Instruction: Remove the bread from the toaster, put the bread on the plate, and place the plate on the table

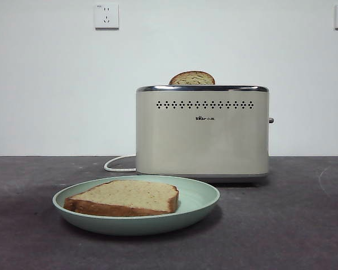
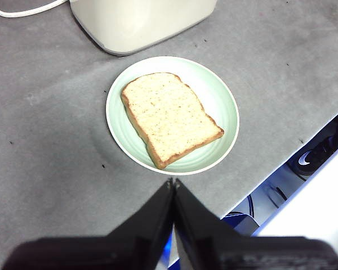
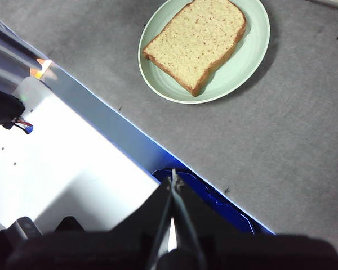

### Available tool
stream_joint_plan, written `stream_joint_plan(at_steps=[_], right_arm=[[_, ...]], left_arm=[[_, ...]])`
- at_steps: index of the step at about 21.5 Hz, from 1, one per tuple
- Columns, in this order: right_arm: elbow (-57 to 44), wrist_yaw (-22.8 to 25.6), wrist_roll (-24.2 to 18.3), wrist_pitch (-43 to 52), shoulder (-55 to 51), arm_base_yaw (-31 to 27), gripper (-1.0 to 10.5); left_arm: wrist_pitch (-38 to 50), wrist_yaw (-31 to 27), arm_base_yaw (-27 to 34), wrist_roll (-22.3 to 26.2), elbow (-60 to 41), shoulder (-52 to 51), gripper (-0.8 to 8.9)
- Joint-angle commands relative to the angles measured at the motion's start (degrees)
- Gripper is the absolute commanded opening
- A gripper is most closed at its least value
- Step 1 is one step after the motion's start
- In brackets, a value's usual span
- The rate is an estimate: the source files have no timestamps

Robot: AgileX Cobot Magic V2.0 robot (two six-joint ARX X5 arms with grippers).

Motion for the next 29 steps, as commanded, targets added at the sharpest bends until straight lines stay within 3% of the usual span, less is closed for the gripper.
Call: stream_joint_plan(at_steps=[1,7,8,11,15,18,21,23,29], right_arm=[[-0.37,0.20,0.39,0.15,-0.46,0.11,0.0],[-0.37,0.20,0.39,0.15,-0.46,0.11,0.0],[-0.37,0.20,0.39,0.15,-0.46,0.11,0.0],[-0.37,0.20,0.39,0.15,-0.46,0.11,0.0],[-0.37,0.20,0.39,0.15,-0.46,0.11,0.0],[-0.37,0.20,0.39,0.13,-0.46,0.11,0.0],[-0.37,0.20,0.39,0.15,-0.46,0.11,0.0],[-0.37,0.20,0.39,0.15,-0.46,0.11,0.0],[-0.37,0.20,0.39,0.15,-0.46,0.11,0.0]], left_arm=[[-0.04,-0.20,0.13,0.68,0.13,-0.13,-0.03],[0.04,-0.90,0.13,1.51,0.13,-0.11,-0.04],[0.55,-4.63,0.13,3.65,0.13,-0.11,-0.04],[1.01,-11.54,0.13,3.63,0.13,-0.11,-0.03],[2.43,-13.81,0.17,4.68,0.11,-0.83,-0.04],[18.34,-11.30,5.60,9.66,-0.11,-3.50,-0.03],[37.99,-4.44,14.64,9.70,-3.32,-7.63,-0.04],[46.47,-4.37,19.54,9.70,-7.45,-11.37,-0.04],[53.02,-5.86,27.52,9.68,-22.18,-21.20,-0.04]])
